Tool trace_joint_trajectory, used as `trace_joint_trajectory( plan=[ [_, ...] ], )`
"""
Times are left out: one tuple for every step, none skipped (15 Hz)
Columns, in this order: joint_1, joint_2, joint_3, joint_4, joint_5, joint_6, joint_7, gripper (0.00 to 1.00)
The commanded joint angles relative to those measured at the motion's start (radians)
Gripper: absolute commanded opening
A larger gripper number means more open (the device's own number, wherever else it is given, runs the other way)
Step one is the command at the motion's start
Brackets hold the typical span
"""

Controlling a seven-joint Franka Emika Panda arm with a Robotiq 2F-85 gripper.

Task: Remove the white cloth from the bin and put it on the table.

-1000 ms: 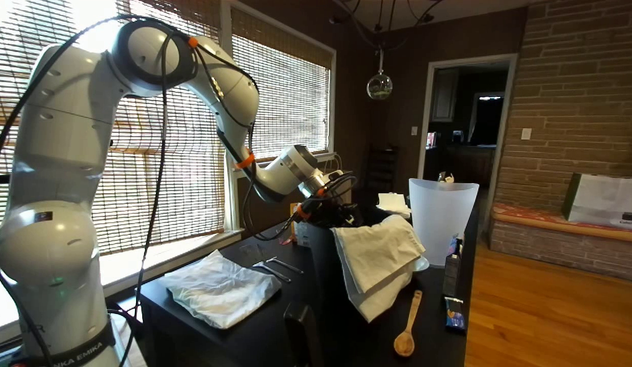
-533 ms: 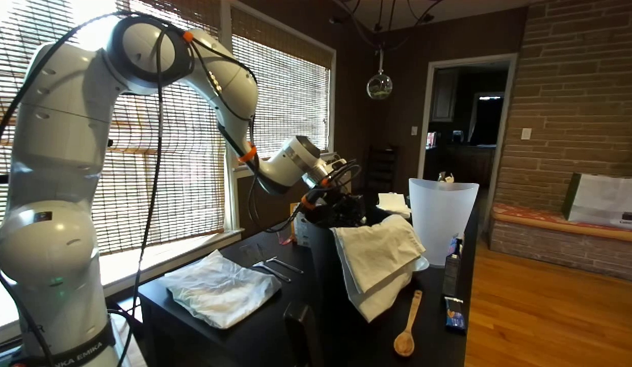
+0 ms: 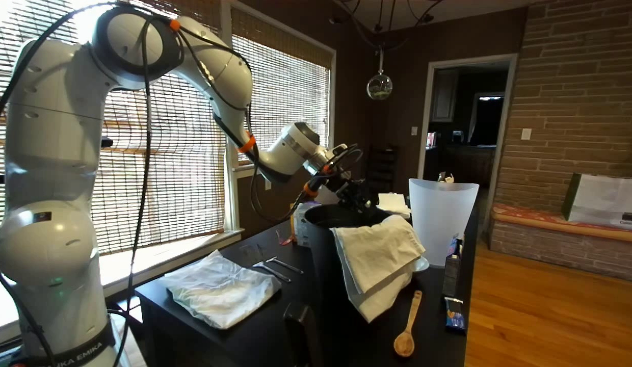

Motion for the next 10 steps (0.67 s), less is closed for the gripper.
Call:
trace_joint_trajectory(
  plan=[
    [-0.010,0.016,-0.001,-0.015,-0.020,0.038,0.013,0.46],
    [-0.012,0.023,-0.001,-0.018,-0.014,0.046,0.010,0.52],
    [-0.011,0.033,-0.003,-0.021,-0.022,0.050,0.017,0.60],
    [-0.011,0.041,-0.004,-0.024,-0.028,0.055,0.019,0.66],
    [-0.009,0.052,-0.005,-0.024,-0.036,0.059,0.023,0.74],
    [-0.009,0.062,-0.007,-0.024,-0.044,0.064,0.024,0.81],
    [-0.008,0.073,-0.008,-0.021,-0.054,0.069,0.026,0.88],
    [-0.007,0.083,-0.010,-0.018,-0.065,0.074,0.027,0.95],
    [-0.008,0.094,-0.012,-0.015,-0.075,0.081,0.028,0.99],
    [-0.008,0.102,-0.013,-0.014,-0.086,0.088,0.029,1.00]
  ],
)
